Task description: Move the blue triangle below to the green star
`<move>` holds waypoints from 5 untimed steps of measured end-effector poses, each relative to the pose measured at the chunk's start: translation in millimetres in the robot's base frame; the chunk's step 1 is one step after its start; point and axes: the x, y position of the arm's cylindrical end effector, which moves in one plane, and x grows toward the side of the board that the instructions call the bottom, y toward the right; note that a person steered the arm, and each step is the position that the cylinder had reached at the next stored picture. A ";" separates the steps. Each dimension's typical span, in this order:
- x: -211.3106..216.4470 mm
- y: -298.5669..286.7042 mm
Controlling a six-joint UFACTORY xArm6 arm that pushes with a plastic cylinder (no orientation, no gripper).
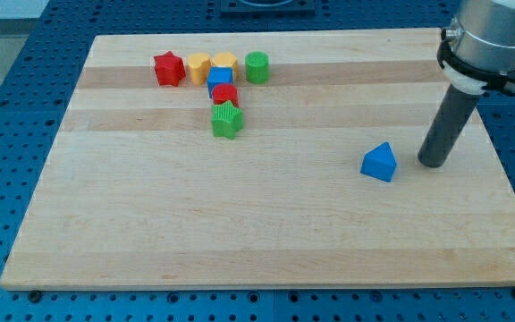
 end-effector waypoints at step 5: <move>9.2 -42.2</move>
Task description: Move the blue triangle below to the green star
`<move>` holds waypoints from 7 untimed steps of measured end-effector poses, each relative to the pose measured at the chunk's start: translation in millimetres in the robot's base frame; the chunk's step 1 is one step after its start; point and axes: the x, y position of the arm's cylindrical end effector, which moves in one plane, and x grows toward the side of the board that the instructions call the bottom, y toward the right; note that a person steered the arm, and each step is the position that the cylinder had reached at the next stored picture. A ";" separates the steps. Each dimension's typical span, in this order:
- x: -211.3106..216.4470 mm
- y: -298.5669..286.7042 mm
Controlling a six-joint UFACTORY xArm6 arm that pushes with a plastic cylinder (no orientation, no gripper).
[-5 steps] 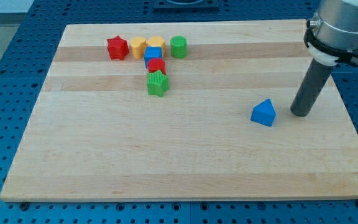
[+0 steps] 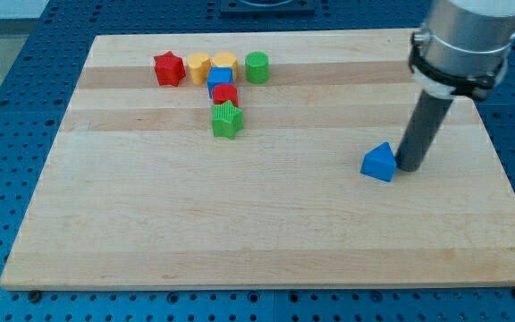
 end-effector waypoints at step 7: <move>19.2 -71.5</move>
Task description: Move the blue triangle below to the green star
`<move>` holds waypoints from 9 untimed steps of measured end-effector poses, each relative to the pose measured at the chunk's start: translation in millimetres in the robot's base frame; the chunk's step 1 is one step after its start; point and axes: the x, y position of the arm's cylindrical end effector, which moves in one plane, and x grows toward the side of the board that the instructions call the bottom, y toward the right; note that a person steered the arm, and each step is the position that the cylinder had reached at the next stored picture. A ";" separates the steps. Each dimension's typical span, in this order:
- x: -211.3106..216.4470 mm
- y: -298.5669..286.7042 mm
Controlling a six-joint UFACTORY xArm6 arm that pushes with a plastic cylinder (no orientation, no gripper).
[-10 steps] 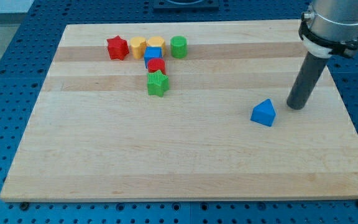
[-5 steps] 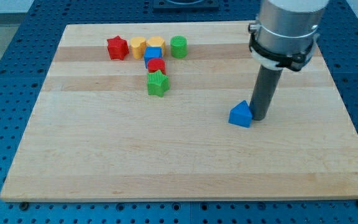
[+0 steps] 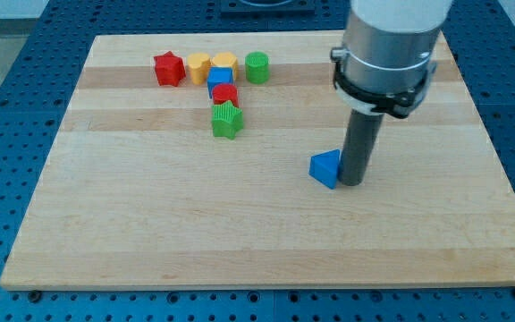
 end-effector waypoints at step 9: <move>-29.2 -178.6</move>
